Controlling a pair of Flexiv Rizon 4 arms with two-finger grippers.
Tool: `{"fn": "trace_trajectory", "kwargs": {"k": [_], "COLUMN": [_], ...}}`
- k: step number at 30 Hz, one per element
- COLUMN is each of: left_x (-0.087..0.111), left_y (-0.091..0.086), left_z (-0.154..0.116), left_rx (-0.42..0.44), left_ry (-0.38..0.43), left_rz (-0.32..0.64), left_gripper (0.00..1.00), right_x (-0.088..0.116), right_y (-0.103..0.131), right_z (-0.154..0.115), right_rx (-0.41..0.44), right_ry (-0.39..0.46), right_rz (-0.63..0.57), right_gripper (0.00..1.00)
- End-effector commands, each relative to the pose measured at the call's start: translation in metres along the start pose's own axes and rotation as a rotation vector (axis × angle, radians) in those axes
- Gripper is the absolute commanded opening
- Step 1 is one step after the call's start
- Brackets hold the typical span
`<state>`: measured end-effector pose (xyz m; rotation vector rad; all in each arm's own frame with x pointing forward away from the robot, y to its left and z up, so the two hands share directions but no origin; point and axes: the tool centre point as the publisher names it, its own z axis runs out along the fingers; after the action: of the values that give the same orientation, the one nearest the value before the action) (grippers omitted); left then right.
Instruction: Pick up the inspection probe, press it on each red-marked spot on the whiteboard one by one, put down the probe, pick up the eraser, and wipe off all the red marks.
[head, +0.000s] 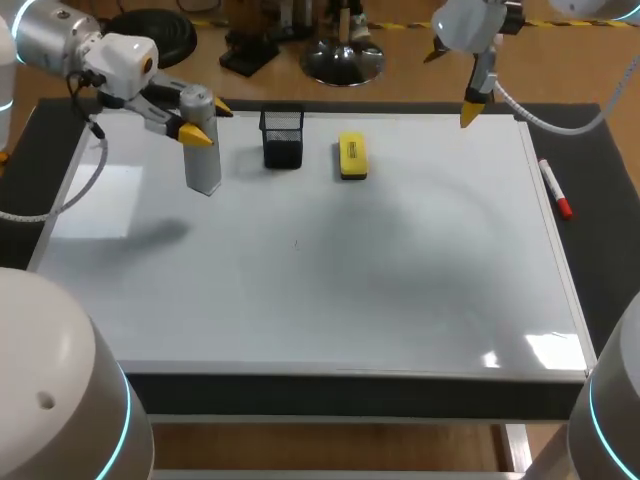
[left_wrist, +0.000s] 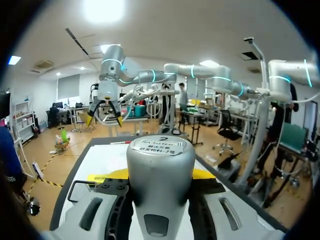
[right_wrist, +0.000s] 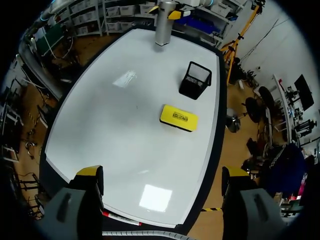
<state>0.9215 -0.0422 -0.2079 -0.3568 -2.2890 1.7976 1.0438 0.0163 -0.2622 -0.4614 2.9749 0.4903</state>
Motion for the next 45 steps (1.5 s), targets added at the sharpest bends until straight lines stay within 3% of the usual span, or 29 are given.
{"fn": "trace_trajectory", "kwargs": {"k": [1,23,38,45], "left_x": [-0.001,-0.067,-0.115,-0.131], "left_y": [-0.011,-0.042,-0.064,-0.064], "left_z": [0.000,-0.008,-0.008,0.000], "left_rx": [-0.030,-0.016,0.016,0.045], "left_ry": [-0.112,-0.325,-0.370,-0.357], "left_rz": [0.005,-0.007,0.022,0.026], "left_gripper": [0.00,0.00,0.00,0.00], "right_x": [-0.001,-0.001,-0.001,-0.001], "right_y": [0.000,0.000,0.000,0.000], "right_z": [-0.001,-0.001,-0.001,-0.001], "right_rx": [0.003,0.003,0.003,0.003], "right_ry": [0.005,0.005,0.005,0.005], "right_rz": [-0.001,-0.001,-0.001,-0.001], "right_gripper": [1.00,1.00,1.00,1.00]}}
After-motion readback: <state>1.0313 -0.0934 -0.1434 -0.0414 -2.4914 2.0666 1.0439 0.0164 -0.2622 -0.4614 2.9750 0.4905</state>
